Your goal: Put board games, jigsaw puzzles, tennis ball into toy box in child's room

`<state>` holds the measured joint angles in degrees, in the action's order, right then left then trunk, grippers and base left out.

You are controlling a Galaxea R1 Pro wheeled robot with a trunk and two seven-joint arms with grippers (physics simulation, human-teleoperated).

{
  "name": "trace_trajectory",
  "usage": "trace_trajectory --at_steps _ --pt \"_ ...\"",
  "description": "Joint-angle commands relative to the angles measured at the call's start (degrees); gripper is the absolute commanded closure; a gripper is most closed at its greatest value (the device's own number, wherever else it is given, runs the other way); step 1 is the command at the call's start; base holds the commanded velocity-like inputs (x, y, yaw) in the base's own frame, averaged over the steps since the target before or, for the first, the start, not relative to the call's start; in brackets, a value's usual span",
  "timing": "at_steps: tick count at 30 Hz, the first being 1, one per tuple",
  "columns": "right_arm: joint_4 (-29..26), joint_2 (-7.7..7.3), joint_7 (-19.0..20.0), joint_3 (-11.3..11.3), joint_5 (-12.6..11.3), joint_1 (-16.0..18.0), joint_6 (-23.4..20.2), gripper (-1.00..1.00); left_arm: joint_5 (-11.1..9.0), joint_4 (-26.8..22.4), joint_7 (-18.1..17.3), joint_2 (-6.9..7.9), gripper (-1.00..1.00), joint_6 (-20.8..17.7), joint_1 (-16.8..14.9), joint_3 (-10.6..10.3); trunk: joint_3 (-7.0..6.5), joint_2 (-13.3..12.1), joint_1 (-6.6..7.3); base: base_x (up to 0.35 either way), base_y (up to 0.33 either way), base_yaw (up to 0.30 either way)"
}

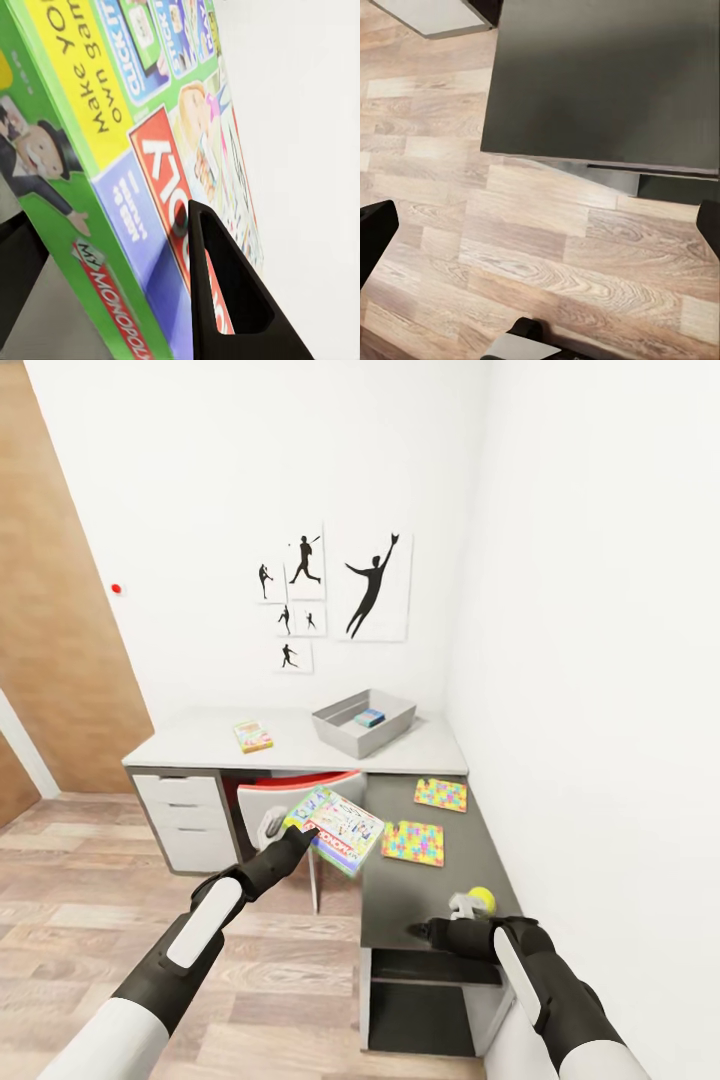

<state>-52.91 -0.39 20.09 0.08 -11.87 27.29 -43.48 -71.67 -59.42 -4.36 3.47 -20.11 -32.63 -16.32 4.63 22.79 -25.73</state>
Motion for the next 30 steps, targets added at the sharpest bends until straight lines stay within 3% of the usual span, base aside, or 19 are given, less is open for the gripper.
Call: trace_trajectory --at_steps 1,20,30 --pt "-0.05 -0.02 0.04 0.01 -0.17 0.05 -0.29 -1.0 -0.41 -0.01 -0.08 0.04 1.0 -0.11 -0.06 -0.08 0.13 0.13 -0.05 0.197 0.063 0.0" --pt "-0.09 -0.12 0.04 0.04 -0.17 0.05 -0.33 -1.0 -0.25 0.0 -0.11 0.04 1.0 -0.1 -0.05 -0.11 0.13 0.13 -0.05 0.05 0.016 0.007" --pt "-0.97 -0.21 0.04 0.01 -0.17 -0.1 -0.38 -1.0 -0.23 0.0 -0.08 -0.03 1.0 -0.1 -0.05 -0.12 0.13 0.13 -0.05 0.003 0.001 0.188"
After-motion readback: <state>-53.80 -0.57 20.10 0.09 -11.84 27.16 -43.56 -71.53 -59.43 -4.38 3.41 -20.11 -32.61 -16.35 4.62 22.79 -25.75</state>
